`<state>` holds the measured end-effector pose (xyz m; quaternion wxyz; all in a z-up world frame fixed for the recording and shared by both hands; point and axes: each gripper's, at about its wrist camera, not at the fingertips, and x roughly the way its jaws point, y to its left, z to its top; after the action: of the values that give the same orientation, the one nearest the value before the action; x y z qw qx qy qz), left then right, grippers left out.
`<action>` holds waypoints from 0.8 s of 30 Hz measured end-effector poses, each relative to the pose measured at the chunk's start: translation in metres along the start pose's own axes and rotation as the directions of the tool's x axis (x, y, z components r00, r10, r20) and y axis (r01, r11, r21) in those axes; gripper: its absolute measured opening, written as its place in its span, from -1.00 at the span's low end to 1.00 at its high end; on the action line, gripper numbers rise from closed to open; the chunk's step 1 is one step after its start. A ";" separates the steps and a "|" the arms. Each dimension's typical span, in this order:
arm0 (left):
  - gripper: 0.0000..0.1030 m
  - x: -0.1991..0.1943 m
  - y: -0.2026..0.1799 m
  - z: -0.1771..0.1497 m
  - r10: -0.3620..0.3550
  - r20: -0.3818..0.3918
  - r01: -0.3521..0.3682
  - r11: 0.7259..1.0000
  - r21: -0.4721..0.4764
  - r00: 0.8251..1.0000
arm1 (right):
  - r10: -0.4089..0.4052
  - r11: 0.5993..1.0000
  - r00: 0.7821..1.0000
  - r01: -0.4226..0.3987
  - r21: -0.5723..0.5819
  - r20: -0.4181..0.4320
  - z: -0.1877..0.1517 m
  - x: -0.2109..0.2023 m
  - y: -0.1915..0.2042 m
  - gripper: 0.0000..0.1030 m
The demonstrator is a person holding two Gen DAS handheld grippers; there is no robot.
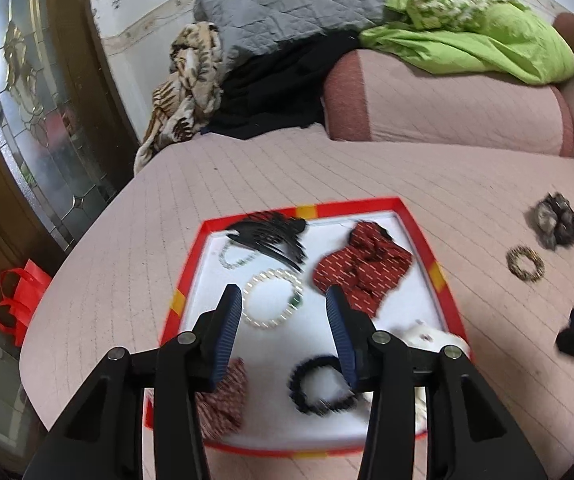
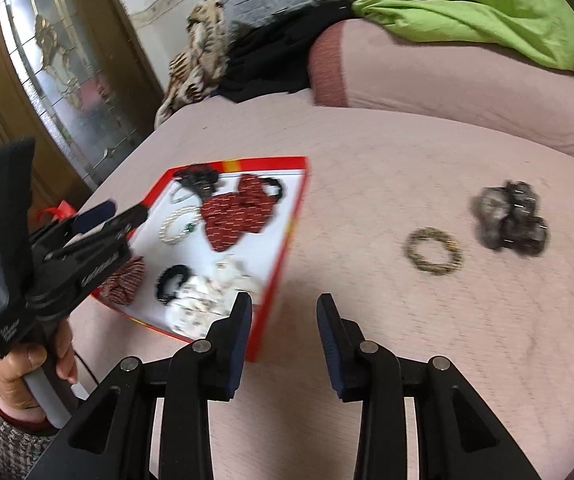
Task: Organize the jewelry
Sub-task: 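Withdraw both open tools toward the leopard bracelet and black sheer scrunchie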
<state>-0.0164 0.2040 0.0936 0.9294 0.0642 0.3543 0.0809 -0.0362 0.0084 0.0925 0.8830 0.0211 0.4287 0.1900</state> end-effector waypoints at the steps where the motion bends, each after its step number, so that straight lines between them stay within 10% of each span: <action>1: -0.17 -0.003 -0.005 -0.003 -0.008 -0.012 0.008 1.000 0.007 1.000 | -0.011 1.000 1.000 0.011 0.008 0.004 -0.001 -0.005 -0.008 -0.28; 24: -0.09 -0.089 -0.119 -0.010 -0.099 -0.028 0.102 0.976 0.195 0.995 | -0.192 0.972 0.978 0.177 0.154 0.088 -0.033 -0.100 -0.153 0.02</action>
<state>-0.0759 0.0708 0.1228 0.9182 0.1366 0.3719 -0.0009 -0.0690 -0.1727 0.1155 0.9137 0.0551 0.3956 0.0743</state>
